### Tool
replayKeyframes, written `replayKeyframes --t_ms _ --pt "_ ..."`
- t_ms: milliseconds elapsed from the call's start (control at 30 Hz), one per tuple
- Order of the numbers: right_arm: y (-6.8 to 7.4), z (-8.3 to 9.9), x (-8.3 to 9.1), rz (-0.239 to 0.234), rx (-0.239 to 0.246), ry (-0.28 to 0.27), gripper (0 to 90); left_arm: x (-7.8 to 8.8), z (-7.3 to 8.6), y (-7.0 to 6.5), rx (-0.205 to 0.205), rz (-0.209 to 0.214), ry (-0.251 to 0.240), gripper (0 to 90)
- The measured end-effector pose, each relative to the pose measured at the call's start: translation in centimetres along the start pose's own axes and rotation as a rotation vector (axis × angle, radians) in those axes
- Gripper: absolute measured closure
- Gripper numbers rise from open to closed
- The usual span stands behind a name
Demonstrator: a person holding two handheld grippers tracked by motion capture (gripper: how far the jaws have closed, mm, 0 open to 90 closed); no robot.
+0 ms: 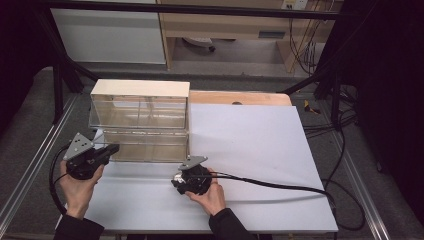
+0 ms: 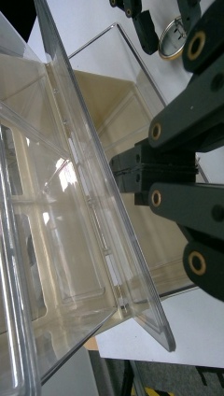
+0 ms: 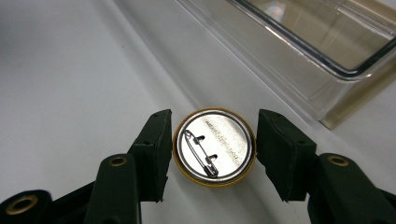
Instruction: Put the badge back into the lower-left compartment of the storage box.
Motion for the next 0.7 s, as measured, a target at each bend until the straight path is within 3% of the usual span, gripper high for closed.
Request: replayKeyframes --t_ms 300,700 --pt "0.7 -0.5 1.3 -0.019 0.023 -0.026 46.9 0.0 0.0 0.0 -0.001 0.0 0.001 89.7" --pt "1.1 -1.5 2.4 -0.026 0.015 -0.068 46.9 0.0 -0.1 0.0 -0.005 0.001 0.0 89.7"
Point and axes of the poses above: each handheld gripper's, and its own axes: x roughly backward along the jaws, z roughly out of its underside, y roughly to its left, the point moved 4 cm from there along -x, roughly forward along the jaws, and after that the axes turned 11 degrees about -y, right-handed, at the moved point
